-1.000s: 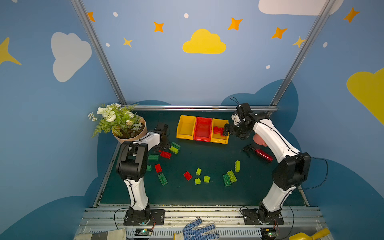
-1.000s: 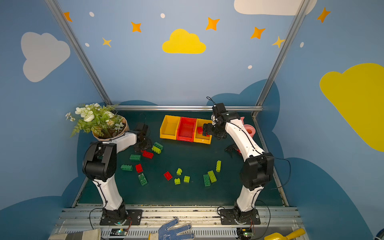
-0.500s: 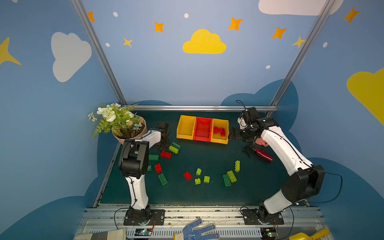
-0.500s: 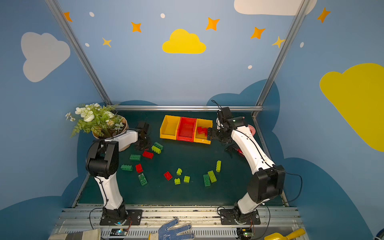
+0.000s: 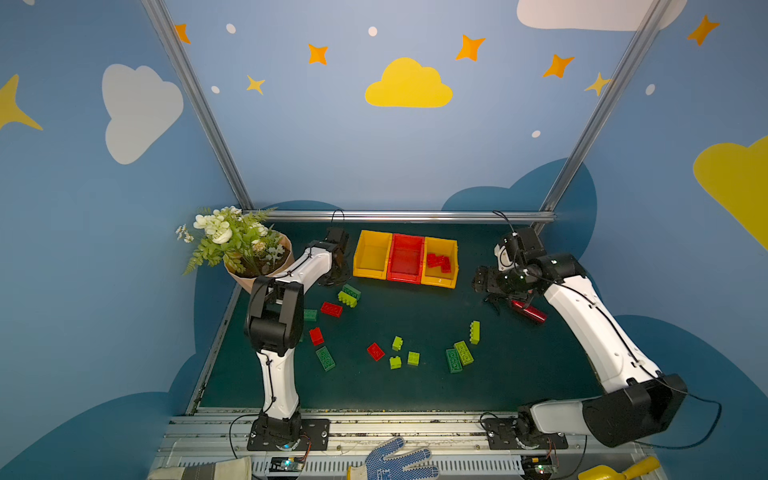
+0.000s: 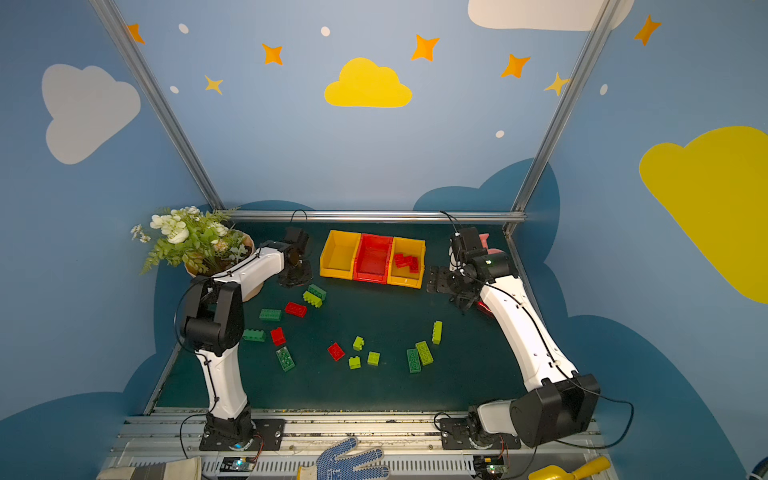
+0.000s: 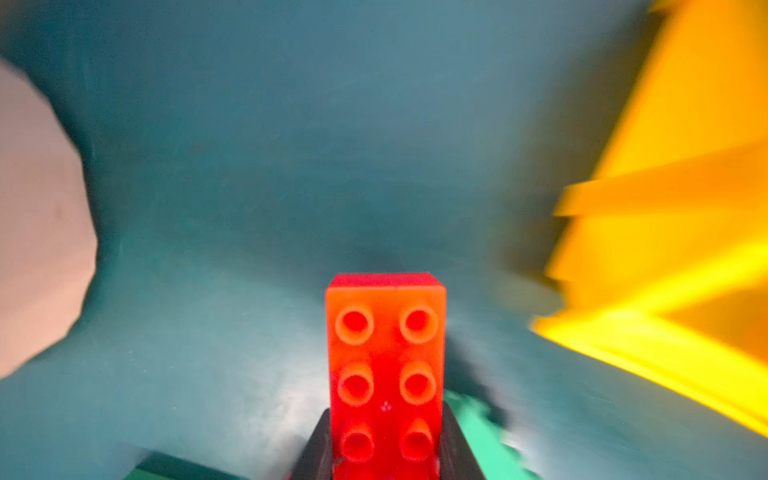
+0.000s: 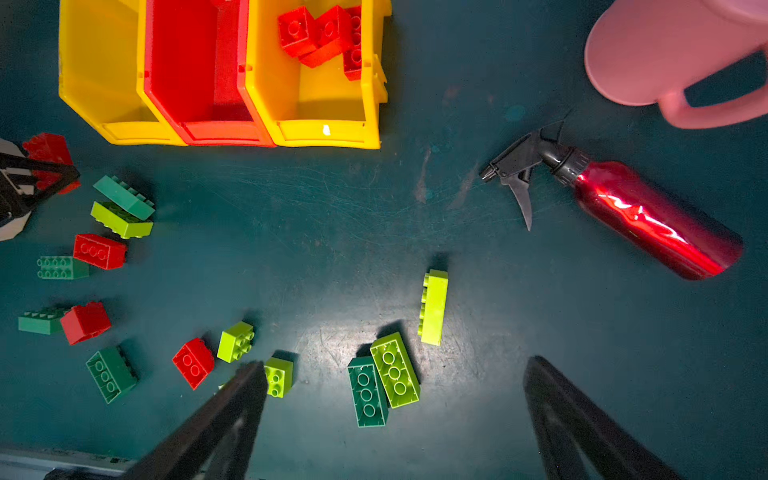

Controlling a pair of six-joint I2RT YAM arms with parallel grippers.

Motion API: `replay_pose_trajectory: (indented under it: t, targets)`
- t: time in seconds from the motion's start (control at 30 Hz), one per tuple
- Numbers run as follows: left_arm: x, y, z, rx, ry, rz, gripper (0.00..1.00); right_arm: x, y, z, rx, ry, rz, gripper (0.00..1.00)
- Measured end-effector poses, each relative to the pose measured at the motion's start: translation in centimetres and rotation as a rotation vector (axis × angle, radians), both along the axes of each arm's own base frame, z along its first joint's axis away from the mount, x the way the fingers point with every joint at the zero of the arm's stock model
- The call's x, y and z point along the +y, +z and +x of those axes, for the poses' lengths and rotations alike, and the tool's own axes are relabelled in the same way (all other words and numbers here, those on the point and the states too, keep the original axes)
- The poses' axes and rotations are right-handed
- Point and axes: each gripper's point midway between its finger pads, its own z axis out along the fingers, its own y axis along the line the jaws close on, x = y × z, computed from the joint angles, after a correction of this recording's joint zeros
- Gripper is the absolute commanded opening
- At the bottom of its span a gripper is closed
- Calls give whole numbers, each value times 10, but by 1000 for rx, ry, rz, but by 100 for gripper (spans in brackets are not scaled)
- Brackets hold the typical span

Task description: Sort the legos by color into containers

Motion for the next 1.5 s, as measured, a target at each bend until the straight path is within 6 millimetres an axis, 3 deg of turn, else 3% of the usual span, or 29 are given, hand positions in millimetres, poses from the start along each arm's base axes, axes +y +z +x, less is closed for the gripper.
replay_pose_trajectory:
  t: [0.2,0.37,0.53,0.67,0.87,1.03,1.1,1.2,1.23,1.5]
  targets:
    - [-76,49,31,-104,-146,-19,21,-9,0,-10,-4,-27,3,94]
    - [-158,78,47,-180,-285,-81,21,-17,1,-20,-13,-53,10,94]
    - [-232,88,55,-233,-392,-182,21,-25,8,-32,-33,-75,20,94]
    - [-273,75,57,-237,-435,-265,23,-32,15,-41,-51,-92,22,94]
    - [-304,40,58,-205,-439,-360,24,-42,16,-51,-37,-114,8,94]
    - [-321,38,66,-230,-425,-450,29,-50,18,-59,-35,-123,-7,94]
    - [-326,38,68,-235,-417,-477,42,-52,20,-63,-38,-129,-8,94]
    - [-335,39,70,-239,-419,-520,80,-56,21,-67,-43,-139,-7,94]
    - [-338,40,70,-243,-424,-535,84,-56,20,-68,-42,-142,-7,94]
    - [-354,46,63,-234,-454,-597,86,-58,11,-70,-18,-159,-3,95]
